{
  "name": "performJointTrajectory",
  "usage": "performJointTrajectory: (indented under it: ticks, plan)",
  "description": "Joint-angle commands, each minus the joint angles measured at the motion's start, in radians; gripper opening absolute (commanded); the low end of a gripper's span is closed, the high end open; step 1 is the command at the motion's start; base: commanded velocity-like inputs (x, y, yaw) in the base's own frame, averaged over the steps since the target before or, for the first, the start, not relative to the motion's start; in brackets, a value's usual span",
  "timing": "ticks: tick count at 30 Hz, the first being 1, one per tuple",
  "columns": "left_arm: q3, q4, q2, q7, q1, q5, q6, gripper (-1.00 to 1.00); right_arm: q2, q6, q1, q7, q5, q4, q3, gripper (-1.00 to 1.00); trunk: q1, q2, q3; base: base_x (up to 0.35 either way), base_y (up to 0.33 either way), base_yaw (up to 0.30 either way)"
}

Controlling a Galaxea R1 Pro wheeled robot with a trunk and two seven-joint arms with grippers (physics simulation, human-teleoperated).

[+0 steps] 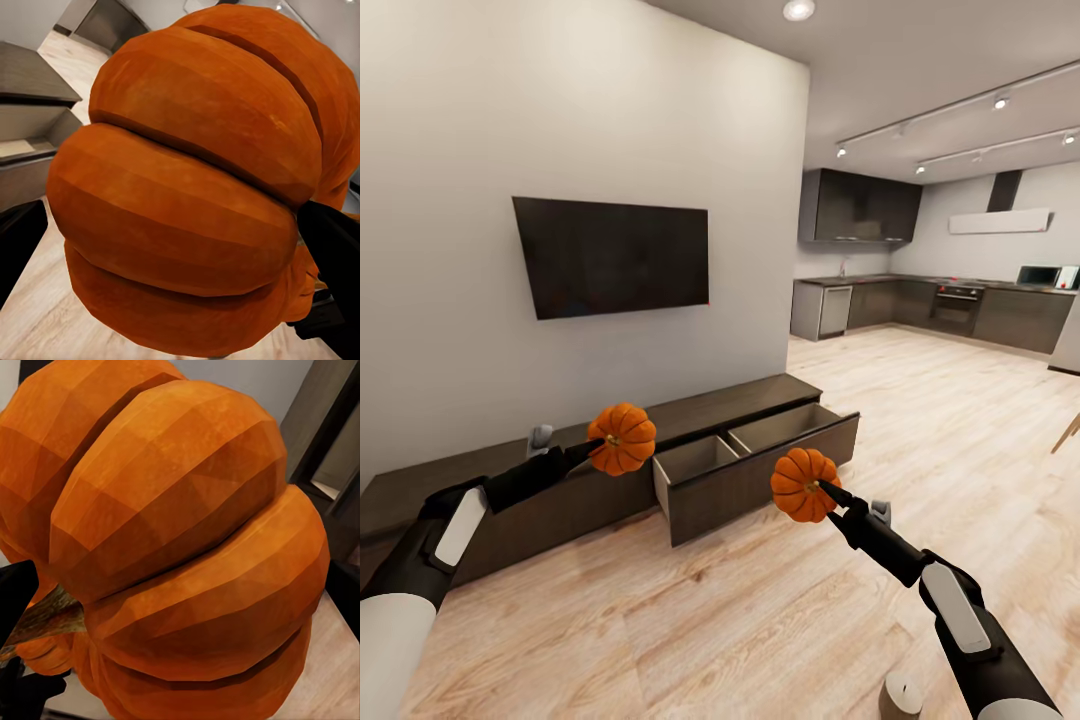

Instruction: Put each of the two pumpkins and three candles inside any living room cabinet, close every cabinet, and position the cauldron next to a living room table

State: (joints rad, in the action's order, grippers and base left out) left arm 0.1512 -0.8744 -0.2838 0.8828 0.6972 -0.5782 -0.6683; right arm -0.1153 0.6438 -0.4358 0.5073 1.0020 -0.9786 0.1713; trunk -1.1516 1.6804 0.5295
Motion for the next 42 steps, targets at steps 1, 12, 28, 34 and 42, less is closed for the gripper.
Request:
performJointTrajectory:
  ticks: [1,12,28,34,42]
  plan:
    - [0.001,0.0,0.0,0.001,0.001,-0.005,-0.007,-1.0,0.0,0.008,-0.001,0.0,0.006,0.0,0.002,-1.0,0.0,0.001,0.002,0.0,0.0,0.0]
    - [0.001,-0.001,0.0,0.001,0.001,-0.006,-0.007,-1.0,0.001,0.008,-0.001,0.0,0.008,0.001,0.004,-1.0,0.0,0.001,0.006,0.0,0.0,-0.063]
    - [0.0,0.004,0.001,-0.003,0.001,0.0,-0.005,-1.0,0.0,0.007,-0.001,0.0,0.007,0.014,0.005,-1.0,0.0,0.001,0.006,0.0,0.0,-0.282]
    - [-0.002,0.007,0.003,-0.01,0.001,0.003,-0.004,-1.0,0.0,0.007,0.0,0.0,0.007,0.019,0.006,-1.0,0.0,0.001,0.006,0.0,0.0,-0.293]
    - [-0.007,0.137,0.011,-0.041,0.003,0.007,-0.002,-1.0,-0.003,0.007,0.0,-0.001,0.008,0.03,0.007,-1.0,0.0,0.001,0.006,0.0,0.0,-0.294]
